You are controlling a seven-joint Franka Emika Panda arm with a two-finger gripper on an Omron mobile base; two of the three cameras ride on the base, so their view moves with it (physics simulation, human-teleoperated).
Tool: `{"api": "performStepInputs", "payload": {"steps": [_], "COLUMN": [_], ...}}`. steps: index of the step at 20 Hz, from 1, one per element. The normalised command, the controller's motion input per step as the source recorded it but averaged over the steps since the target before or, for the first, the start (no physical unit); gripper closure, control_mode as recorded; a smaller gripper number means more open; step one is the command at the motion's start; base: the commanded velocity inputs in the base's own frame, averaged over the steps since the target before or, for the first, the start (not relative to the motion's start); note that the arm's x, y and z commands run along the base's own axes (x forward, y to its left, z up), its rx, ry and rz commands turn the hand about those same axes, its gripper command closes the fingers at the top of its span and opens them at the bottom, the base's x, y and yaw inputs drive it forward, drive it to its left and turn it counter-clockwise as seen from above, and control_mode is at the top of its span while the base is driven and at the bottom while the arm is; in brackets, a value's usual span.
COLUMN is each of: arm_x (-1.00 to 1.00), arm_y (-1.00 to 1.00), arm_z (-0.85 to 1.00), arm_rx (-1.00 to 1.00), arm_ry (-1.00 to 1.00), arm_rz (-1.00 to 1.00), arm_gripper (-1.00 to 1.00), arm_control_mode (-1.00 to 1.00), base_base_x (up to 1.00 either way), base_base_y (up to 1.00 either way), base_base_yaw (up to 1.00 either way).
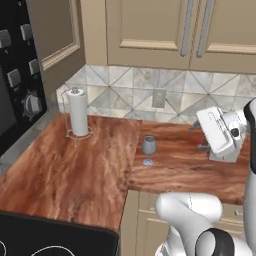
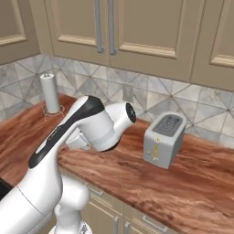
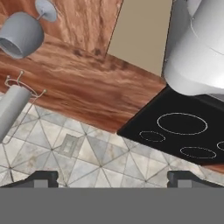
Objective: Retrieve the wine glasses from the counter and place one next to each plate.
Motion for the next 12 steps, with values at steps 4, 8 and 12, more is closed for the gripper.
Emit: {"api": "performStepInputs", "payload": {"steps": [4,8,12], "arm_x": [0.0,0.0,0.0], "arm_y": [0.0,0.0,0.0], "arm_z": [0.0,0.0,0.0], "arm_rx": [0.0,0.0,0.0], "arm_ry": [0.0,0.0,0.0], "arm_rz": [0.0,0.0,0.0], "arm_gripper": [-1.0,-1.0,-1.0], "arm_control_mode": [1.0,1.0,1.0], "base_base_x": [0.38,0.28,0.25], "base_base_y": [-0.05,0.0,0.0], "base_base_yaw": [0.43,0.08,-0.54]}}
